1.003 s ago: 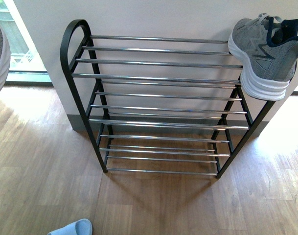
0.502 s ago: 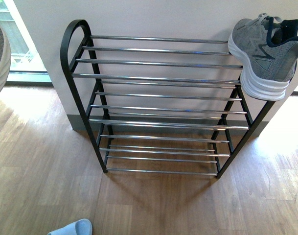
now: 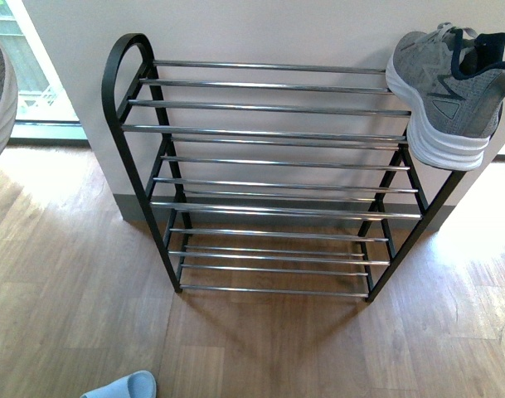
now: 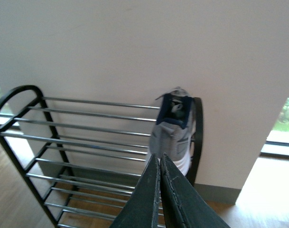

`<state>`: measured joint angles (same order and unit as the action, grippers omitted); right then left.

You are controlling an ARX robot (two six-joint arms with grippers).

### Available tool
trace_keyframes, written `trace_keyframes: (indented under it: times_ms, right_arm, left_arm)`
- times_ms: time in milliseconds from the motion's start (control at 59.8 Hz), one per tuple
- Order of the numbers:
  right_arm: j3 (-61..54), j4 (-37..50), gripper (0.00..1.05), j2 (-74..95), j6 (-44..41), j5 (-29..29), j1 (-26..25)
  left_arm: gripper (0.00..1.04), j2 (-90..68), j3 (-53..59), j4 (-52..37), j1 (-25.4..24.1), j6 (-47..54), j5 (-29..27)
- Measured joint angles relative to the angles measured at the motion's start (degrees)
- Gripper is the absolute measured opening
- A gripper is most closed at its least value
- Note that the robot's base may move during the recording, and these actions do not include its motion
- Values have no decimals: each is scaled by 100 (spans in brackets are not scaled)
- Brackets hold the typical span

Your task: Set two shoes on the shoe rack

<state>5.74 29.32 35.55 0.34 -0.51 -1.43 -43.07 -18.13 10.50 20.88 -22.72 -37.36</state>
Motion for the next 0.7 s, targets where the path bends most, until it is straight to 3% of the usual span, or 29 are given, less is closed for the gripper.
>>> trace_keyframes:
  times_ms: [702]
  right_arm:
    - [-466, -1309, 2, -1943, -4, 52, 122]
  left_arm:
    - [2, 0, 2, 0, 0, 0, 2]
